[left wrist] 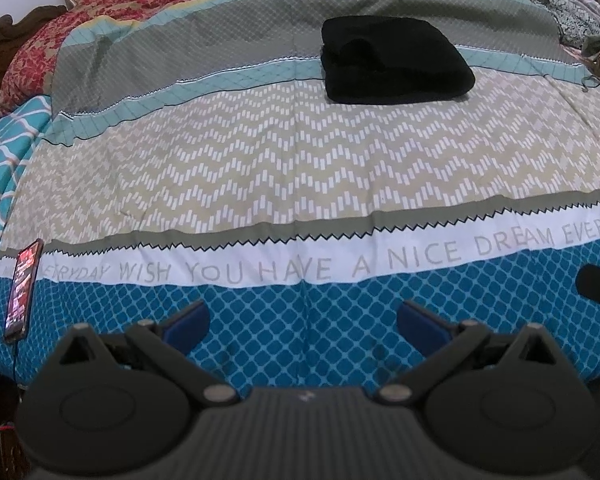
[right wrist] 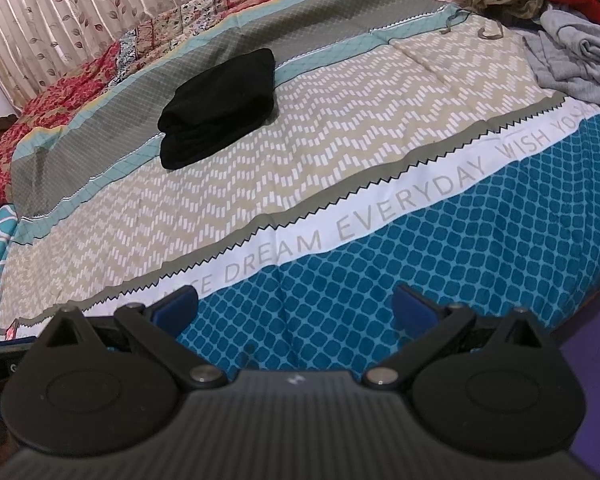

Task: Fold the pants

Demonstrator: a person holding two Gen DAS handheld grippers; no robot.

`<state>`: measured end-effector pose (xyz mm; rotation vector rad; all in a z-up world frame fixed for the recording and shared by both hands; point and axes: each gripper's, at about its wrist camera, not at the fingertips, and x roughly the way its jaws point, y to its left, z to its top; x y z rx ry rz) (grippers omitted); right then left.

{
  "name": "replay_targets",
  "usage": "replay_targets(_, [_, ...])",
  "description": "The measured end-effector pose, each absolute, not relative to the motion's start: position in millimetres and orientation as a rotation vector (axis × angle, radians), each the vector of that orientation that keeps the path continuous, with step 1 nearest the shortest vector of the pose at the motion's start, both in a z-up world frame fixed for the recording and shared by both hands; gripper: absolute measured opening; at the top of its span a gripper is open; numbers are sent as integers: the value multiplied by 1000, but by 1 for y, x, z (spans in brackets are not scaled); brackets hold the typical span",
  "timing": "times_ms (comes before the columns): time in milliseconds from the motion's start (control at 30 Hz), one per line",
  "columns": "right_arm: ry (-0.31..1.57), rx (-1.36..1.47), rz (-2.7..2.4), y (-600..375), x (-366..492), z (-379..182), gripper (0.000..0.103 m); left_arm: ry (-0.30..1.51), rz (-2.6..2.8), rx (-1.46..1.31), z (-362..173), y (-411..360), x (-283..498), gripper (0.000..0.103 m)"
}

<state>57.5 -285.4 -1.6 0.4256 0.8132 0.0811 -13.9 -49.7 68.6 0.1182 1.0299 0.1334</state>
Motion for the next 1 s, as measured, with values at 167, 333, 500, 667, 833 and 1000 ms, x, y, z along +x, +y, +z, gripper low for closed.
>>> replay_targets(167, [813, 423, 80, -285, 58, -2, 103, 1038, 133, 117, 67, -49, -13, 103])
replay_targets(333, [814, 421, 78, -286, 59, -3, 103, 1041, 129, 119, 66, -49, -13, 103])
replay_targets(500, [813, 417, 78, -285, 59, -3, 103, 1042, 125, 121, 65, -50, -13, 103])
replay_targets(667, [814, 417, 79, -287, 60, -4, 103, 1046, 126, 116, 64, -51, -11, 103])
replay_targets(833, [814, 418, 79, -288, 63, -5, 103, 1043, 134, 127, 63, -52, -8, 103])
replay_targets(1000, [809, 409, 83, -289, 68, -4, 103, 1036, 142, 131, 64, -51, -1, 103])
